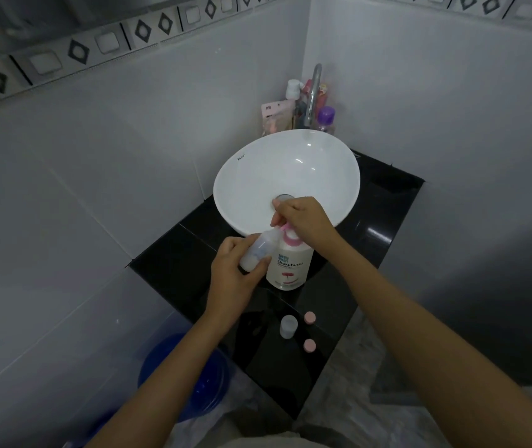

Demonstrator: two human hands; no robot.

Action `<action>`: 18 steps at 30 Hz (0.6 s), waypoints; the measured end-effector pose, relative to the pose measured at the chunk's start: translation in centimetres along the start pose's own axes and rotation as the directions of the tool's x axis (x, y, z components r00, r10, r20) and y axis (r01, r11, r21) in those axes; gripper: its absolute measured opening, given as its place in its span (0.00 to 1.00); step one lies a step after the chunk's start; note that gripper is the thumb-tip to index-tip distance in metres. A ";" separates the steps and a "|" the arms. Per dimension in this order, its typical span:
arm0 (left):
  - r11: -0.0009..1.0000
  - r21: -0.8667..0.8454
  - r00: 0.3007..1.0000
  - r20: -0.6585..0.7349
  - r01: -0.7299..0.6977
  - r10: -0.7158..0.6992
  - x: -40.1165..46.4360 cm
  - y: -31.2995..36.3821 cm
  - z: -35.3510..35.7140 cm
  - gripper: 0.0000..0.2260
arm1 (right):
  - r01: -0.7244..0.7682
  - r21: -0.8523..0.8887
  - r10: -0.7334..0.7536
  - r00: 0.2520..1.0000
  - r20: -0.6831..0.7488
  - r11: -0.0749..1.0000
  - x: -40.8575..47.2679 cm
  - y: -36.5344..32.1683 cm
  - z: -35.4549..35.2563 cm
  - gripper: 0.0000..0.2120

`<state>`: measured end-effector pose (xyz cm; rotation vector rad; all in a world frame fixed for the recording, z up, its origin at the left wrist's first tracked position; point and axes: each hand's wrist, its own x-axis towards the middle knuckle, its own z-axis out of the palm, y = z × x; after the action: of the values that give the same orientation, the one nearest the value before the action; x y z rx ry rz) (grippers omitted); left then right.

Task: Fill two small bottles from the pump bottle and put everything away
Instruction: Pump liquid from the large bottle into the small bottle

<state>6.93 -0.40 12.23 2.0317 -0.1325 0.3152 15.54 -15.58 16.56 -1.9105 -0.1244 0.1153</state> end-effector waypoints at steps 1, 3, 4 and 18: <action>1.000 -0.008 1.000 -0.001 -0.008 0.008 0.0 0.1 -0.1 0.19 | 0.001 0.004 -0.001 1.000 -0.004 1.000 0.0 0.1 0.0 0.19; 1.000 -0.020 1.000 -0.002 -0.019 0.019 0.0 0.3 -0.1 0.19 | 0.007 0.003 -0.007 1.000 -0.012 1.000 0.0 0.2 0.0 0.19; 1.000 -0.020 1.000 -0.004 -0.023 0.023 0.0 0.4 -0.1 0.20 | 0.013 0.001 -0.013 1.000 -0.015 1.000 0.1 0.3 0.0 0.19; 0.989 -0.143 0.999 0.035 0.030 -0.025 1.1 0.3 -0.9 0.20 | -0.020 0.064 0.025 0.997 -0.072 0.998 0.3 1.1 0.5 0.23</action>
<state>7.75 0.31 13.19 1.8950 -0.1441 0.2473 15.79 -15.45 15.37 -1.8509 -0.0494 0.0645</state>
